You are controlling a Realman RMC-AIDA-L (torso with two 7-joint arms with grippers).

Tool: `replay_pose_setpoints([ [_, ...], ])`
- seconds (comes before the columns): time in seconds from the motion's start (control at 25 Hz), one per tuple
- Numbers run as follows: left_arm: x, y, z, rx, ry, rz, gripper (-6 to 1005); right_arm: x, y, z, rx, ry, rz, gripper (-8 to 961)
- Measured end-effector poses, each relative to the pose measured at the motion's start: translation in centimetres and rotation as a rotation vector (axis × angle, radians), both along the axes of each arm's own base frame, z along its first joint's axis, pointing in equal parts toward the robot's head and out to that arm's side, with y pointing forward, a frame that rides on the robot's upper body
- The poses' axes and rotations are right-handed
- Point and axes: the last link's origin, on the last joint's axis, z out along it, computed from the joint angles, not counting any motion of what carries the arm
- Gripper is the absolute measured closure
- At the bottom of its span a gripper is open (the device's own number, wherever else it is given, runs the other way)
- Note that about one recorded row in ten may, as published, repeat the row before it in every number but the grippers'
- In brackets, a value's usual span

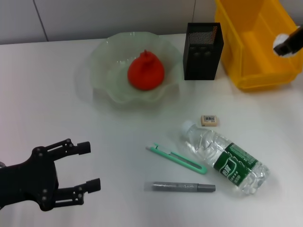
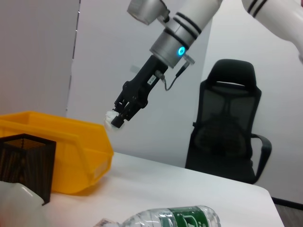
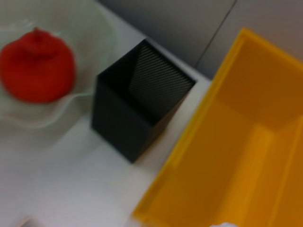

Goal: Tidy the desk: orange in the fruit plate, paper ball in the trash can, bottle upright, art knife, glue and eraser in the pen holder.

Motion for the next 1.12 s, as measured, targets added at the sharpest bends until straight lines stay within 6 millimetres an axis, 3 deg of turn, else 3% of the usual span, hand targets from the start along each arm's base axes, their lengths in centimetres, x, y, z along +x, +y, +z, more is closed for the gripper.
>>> replay_pose_setpoints([
  [0.2,0.0,0.2,0.2,0.015,-0.008,0.012,164,2.0,2.0,-1.7,0.057,-0.019,0.089,597],
  [0.48,0.0,0.4,0.1,0.018,-0.016,0.033,165,4.1,4.2,-4.6,0.074,-0.022,0.119,518],
  [1.12,-0.3,0.4,0.4,0.013,-0.018,0.067,167,4.0,4.1,-4.6,0.077,-0.009,0.107,262],
])
